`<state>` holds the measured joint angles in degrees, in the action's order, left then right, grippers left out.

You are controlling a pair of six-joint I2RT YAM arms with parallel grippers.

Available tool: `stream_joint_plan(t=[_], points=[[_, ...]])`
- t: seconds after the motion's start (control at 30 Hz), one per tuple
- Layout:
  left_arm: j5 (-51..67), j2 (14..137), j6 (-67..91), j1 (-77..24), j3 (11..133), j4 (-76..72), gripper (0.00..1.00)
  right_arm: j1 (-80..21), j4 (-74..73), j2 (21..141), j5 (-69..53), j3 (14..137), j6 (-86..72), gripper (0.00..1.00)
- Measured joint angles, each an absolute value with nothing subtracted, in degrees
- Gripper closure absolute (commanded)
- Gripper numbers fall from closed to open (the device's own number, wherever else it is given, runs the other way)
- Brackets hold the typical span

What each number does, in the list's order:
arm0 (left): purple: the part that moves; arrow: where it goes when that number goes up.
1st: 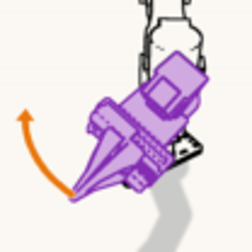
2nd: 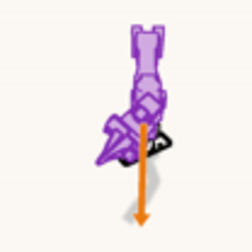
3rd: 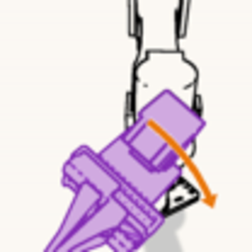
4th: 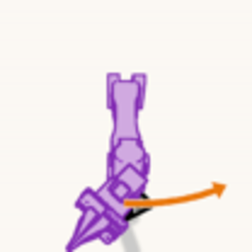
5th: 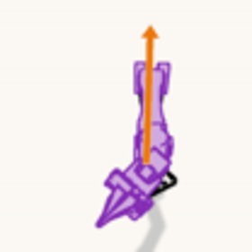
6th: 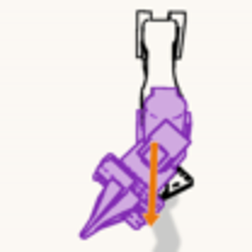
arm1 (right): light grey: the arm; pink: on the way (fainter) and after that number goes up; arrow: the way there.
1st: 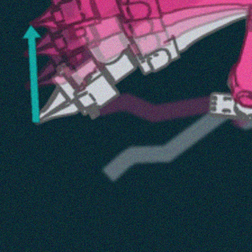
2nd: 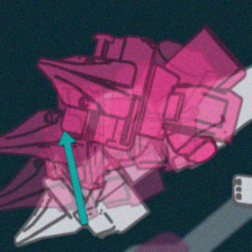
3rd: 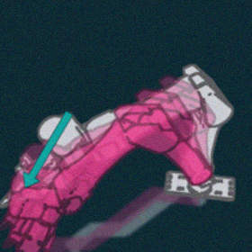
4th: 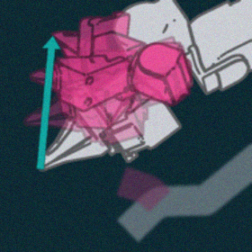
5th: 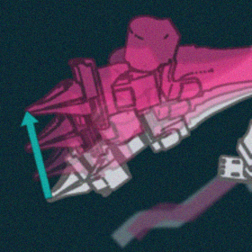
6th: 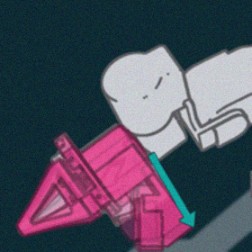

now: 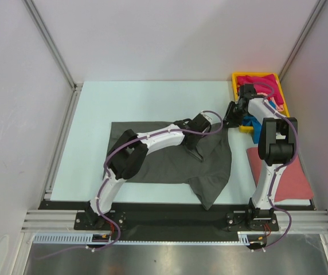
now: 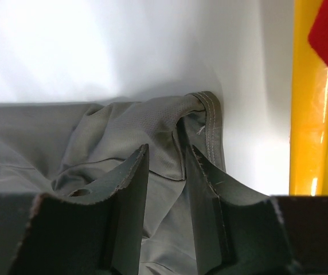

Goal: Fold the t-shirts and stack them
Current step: Fold the tshirt

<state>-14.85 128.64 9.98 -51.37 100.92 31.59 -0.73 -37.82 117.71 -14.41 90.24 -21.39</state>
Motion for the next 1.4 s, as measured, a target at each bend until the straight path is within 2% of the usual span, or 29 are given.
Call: stream_joint_plan(t=[0.43,0.63,0.83,0.93,0.97,1.03,1.1,1.23,1.4], points=[[-19.4,128.8,10.0,-51.5,100.8,32.9,0.65,-0.7,-37.8,117.7,-16.0,89.6,-21.4,0.62],[-20.5,128.3,10.0,-51.5,99.6,32.3,0.56,-0.6,-37.6,117.7,-17.1,89.4,-21.6,0.62],[-20.8,125.1,10.0,-51.5,96.7,31.6,0.55,-0.3,-37.0,118.0,-18.3,89.2,-21.9,0.65],[-20.8,122.7,10.2,-51.5,95.2,30.7,0.52,0.3,-36.1,118.8,-18.6,89.2,-22.0,0.7],[-20.8,121.9,10.4,-51.5,94.8,30.6,0.52,0.6,-36.0,119.2,-18.6,89.2,-22.1,0.78],[-20.8,120.9,10.6,-51.4,94.7,30.4,0.52,1.0,-35.7,120.3,-18.5,89.5,-22.2,0.85],[-20.6,120.4,11.1,-51.1,94.7,30.1,0.53,1.2,-35.8,121.7,-18.3,90.4,-22.0,0.87],[-18.0,120.2,12.6,-50.1,94.0,29.6,0.61,1.4,-36.6,124.2,-17.3,93.7,-20.9,0.84],[-11.9,119.5,13.6,-48.2,91.3,27.8,0.68,1.3,-38.0,125.2,-16.0,98.4,-19.2,0.63]])
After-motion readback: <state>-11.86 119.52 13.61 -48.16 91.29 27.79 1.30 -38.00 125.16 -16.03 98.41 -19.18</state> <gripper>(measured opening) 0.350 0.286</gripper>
